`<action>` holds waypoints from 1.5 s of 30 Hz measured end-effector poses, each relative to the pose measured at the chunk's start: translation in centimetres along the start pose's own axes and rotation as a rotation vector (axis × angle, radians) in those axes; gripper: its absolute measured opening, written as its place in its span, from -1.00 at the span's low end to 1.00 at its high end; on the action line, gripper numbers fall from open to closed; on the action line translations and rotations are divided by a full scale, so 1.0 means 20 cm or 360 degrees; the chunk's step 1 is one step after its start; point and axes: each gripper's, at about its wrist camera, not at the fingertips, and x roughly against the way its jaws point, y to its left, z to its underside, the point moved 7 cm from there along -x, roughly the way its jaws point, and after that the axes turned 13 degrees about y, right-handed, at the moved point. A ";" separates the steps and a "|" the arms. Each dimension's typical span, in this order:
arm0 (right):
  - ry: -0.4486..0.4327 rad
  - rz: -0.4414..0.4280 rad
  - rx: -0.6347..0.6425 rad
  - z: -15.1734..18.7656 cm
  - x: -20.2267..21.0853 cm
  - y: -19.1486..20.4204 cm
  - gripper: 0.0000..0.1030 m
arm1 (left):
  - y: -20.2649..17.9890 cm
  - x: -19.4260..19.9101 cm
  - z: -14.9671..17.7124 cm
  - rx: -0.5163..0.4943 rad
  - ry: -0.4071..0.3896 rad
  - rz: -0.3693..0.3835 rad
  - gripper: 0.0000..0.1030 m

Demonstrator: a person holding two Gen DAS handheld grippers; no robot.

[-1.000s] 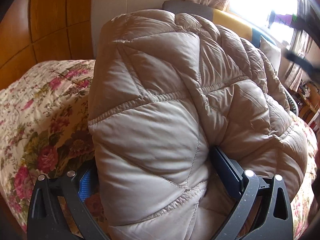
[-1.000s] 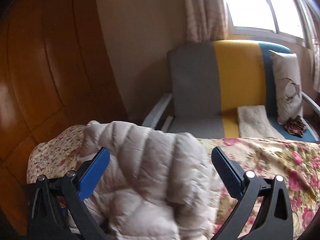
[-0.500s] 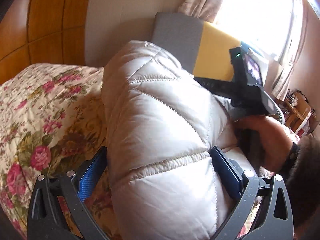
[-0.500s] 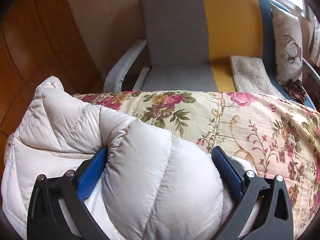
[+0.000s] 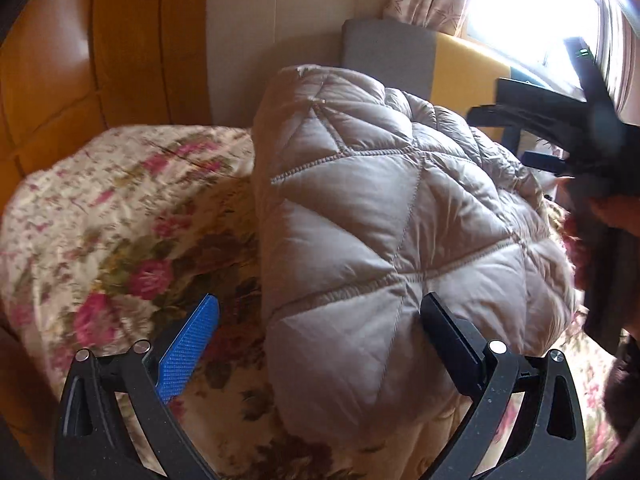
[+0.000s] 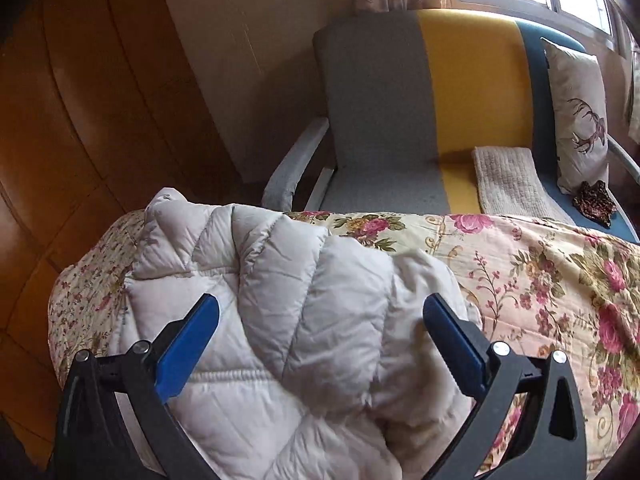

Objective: Fold large clothes

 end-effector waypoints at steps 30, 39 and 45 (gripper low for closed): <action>-0.0245 0.0288 0.0147 1.07 0.40 0.06 0.97 | 0.08 0.21 0.45 0.0072 -0.0074 -0.0250 0.94; -0.0243 0.0331 0.0243 1.16 0.39 0.09 0.97 | 0.11 0.21 0.52 0.0091 -0.0061 -0.0263 0.94; -0.0237 0.0296 0.0251 1.17 0.38 0.10 0.97 | 0.10 0.21 0.52 0.0078 -0.0065 -0.0263 0.94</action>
